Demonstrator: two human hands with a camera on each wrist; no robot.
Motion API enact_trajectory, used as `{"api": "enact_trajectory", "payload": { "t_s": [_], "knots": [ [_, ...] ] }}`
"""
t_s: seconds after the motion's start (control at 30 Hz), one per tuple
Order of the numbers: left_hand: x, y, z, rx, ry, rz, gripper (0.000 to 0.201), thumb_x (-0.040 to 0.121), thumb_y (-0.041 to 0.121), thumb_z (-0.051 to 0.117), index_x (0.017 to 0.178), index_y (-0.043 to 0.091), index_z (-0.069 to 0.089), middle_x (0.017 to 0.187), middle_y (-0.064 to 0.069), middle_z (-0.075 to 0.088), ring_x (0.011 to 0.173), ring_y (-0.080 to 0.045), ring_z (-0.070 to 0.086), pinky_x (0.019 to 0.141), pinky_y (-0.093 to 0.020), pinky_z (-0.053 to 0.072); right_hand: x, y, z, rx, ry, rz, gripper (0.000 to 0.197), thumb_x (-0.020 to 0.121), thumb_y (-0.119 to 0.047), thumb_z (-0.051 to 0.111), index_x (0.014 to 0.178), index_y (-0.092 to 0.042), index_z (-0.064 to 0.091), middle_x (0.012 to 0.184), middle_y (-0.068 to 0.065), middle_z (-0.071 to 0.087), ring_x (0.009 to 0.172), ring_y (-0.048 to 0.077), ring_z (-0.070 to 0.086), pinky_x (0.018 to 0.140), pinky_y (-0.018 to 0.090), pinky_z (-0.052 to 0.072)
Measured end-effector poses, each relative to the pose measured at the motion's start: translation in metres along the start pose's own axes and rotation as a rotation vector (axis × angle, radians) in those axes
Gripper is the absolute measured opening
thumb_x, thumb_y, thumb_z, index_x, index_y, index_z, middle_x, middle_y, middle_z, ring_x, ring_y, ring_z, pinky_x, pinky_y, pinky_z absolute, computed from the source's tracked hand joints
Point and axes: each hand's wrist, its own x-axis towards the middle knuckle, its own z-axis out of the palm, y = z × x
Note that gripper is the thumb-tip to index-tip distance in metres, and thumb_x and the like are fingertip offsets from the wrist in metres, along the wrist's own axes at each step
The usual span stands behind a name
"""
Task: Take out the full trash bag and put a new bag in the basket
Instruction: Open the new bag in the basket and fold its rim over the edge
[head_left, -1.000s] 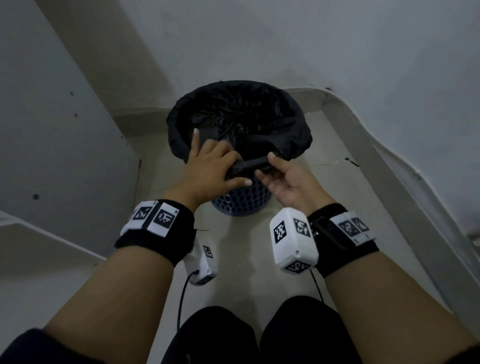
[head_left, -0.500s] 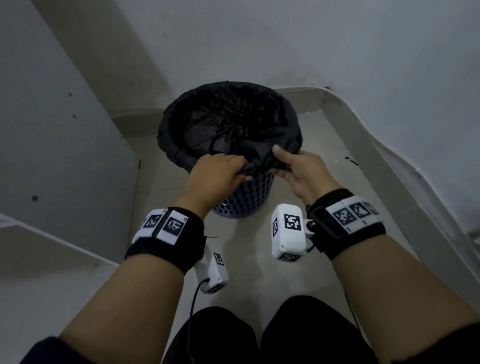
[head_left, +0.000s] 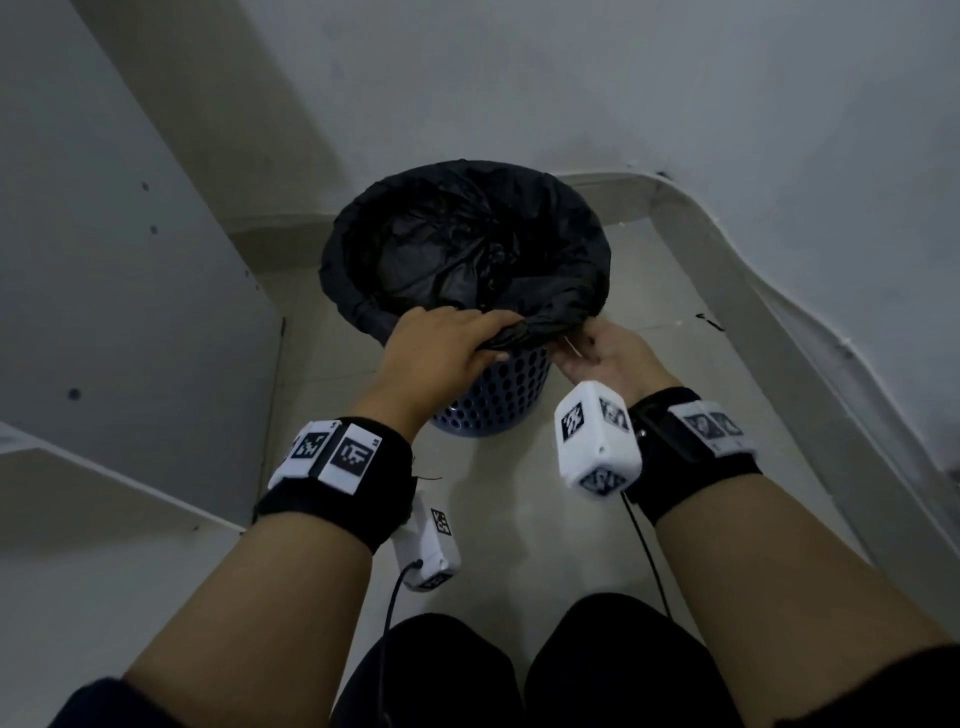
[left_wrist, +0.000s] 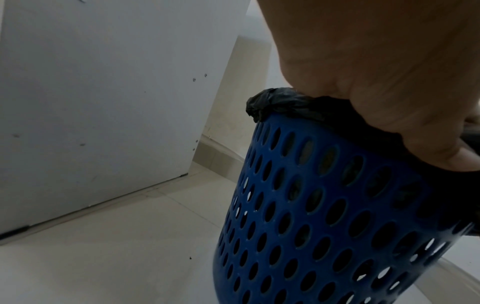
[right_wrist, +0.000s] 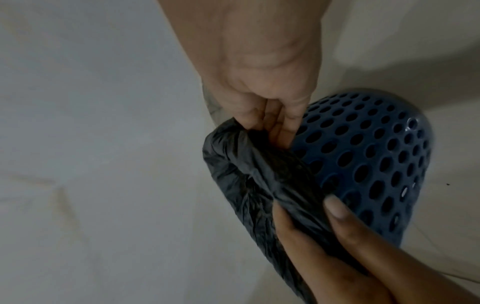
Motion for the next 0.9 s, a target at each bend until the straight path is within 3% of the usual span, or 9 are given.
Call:
{"api": "enact_trajectory", "payload": {
  "t_s": [0.1, 0.2, 0.33, 0.47, 0.53, 0.63, 0.7, 0.77, 0.9],
  "knots": [
    [0.001, 0.000, 0.003, 0.014, 0.007, -0.013, 0.044, 0.094, 0.050, 0.039, 0.134, 0.037, 0.048, 0.104, 0.009, 0.069, 0.089, -0.020, 0.063, 0.063, -0.030, 0.027, -0.006, 0.007, -0.001, 0.000, -0.078, -0.017, 0.028, 0.098, -0.035, 0.049, 0.096, -0.010, 0.061, 0.093, 0.006, 0.064, 0.090, 0.022, 0.061, 0.096, 0.041, 0.048],
    [0.002, 0.000, 0.003, 0.022, 0.006, -0.003, 0.042, 0.095, 0.050, 0.043, 0.135, 0.036, 0.047, 0.103, 0.009, 0.068, 0.088, -0.021, 0.063, 0.062, -0.030, 0.027, -0.010, 0.009, 0.000, 0.067, -0.135, -0.003, 0.013, 0.098, -0.016, 0.049, 0.092, -0.007, 0.058, 0.088, 0.010, 0.063, 0.087, 0.023, 0.060, 0.078, 0.035, 0.057],
    [0.000, 0.000, -0.001, 0.009, 0.000, -0.001, 0.042, 0.096, 0.049, 0.043, 0.136, 0.037, 0.048, 0.103, 0.009, 0.068, 0.089, -0.021, 0.062, 0.064, -0.029, 0.024, -0.008, 0.016, 0.001, 0.250, -0.104, 0.056, 0.017, 0.100, -0.005, 0.043, 0.089, -0.004, 0.057, 0.065, 0.016, 0.068, 0.103, 0.026, 0.054, 0.099, 0.042, 0.041],
    [0.001, 0.001, -0.002, 0.004, -0.022, -0.021, 0.042, 0.094, 0.050, 0.041, 0.134, 0.039, 0.049, 0.106, 0.011, 0.068, 0.092, -0.019, 0.063, 0.065, -0.029, 0.022, -0.006, 0.021, 0.004, 0.348, -0.075, 0.095, 0.019, 0.098, -0.002, 0.045, 0.084, -0.001, 0.056, 0.075, 0.018, 0.063, 0.095, 0.026, 0.057, 0.104, 0.035, 0.041],
    [0.001, -0.001, -0.002, 0.020, -0.023, -0.019, 0.041, 0.095, 0.050, 0.044, 0.134, 0.040, 0.048, 0.105, 0.012, 0.068, 0.092, -0.018, 0.063, 0.066, -0.030, 0.019, -0.006, 0.019, 0.004, 0.267, -0.050, 0.115, 0.018, 0.097, -0.001, 0.049, 0.081, 0.001, 0.056, 0.069, 0.017, 0.065, 0.078, 0.025, 0.060, 0.099, 0.034, 0.046],
    [0.000, 0.000, -0.004, 0.018, -0.009, -0.025, 0.039, 0.096, 0.049, 0.046, 0.134, 0.040, 0.048, 0.104, 0.012, 0.066, 0.092, -0.018, 0.061, 0.070, -0.031, 0.020, -0.010, 0.012, -0.004, 0.004, -0.067, 0.084, 0.018, 0.097, -0.008, 0.048, 0.084, 0.000, 0.058, 0.070, 0.012, 0.067, 0.081, 0.026, 0.061, 0.101, 0.040, 0.047],
    [-0.001, 0.000, -0.004, -0.013, 0.001, -0.040, 0.039, 0.095, 0.049, 0.046, 0.133, 0.038, 0.051, 0.102, 0.011, 0.064, 0.096, -0.019, 0.059, 0.092, -0.038, 0.029, -0.013, 0.005, -0.007, -0.159, -0.076, 0.022, 0.019, 0.094, -0.020, 0.048, 0.087, -0.006, 0.060, 0.077, 0.007, 0.065, 0.083, 0.024, 0.062, 0.102, 0.041, 0.046],
    [-0.003, -0.001, -0.001, 0.019, 0.013, -0.033, 0.042, 0.092, 0.050, 0.044, 0.129, 0.034, 0.057, 0.102, 0.007, 0.062, 0.101, -0.022, 0.056, 0.114, -0.055, 0.010, -0.015, 0.001, -0.008, -0.345, -0.084, -0.022, 0.029, 0.092, -0.039, 0.053, 0.092, -0.011, 0.062, 0.082, 0.003, 0.064, 0.081, 0.020, 0.062, 0.094, 0.037, 0.048],
    [-0.006, -0.011, -0.005, 0.011, -0.042, -0.049, 0.039, 0.092, 0.034, 0.059, 0.130, 0.026, 0.057, 0.124, -0.002, 0.054, 0.124, -0.029, 0.046, 0.114, -0.065, -0.008, -0.020, 0.012, -0.003, -0.537, -0.052, -0.094, 0.026, 0.092, -0.044, 0.057, 0.090, -0.019, 0.063, 0.078, -0.002, 0.065, 0.069, 0.013, 0.056, 0.071, 0.027, 0.041]
  ]
}}
